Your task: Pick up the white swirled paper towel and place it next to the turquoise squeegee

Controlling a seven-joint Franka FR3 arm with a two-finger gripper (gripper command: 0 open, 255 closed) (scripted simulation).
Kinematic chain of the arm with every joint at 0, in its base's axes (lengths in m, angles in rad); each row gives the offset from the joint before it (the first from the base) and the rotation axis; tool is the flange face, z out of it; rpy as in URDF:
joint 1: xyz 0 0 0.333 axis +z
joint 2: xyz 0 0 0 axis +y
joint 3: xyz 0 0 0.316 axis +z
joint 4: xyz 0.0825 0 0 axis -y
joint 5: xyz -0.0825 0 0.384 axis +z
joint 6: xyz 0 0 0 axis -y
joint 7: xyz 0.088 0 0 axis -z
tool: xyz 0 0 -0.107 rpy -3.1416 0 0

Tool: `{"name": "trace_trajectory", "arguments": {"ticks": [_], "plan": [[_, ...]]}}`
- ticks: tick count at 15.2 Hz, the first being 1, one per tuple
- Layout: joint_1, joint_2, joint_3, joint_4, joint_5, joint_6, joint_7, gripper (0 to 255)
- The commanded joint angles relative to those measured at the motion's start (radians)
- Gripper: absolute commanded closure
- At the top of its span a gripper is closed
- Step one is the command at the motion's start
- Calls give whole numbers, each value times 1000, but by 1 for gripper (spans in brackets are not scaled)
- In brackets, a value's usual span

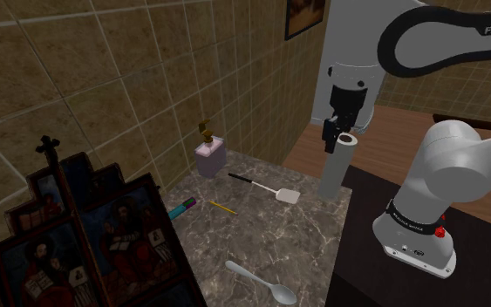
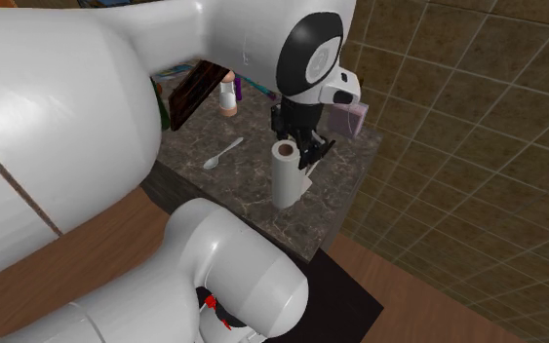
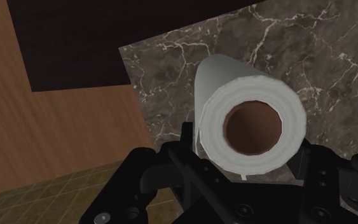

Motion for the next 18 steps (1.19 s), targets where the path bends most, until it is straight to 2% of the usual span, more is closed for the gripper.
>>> {"name": "trace_trajectory", "arguments": {"ticks": [1,18], "plan": [[-1,-1,-3,25,-3,-25,2,255],[-13,51,-28,278,-29,-227,17,255]]}}
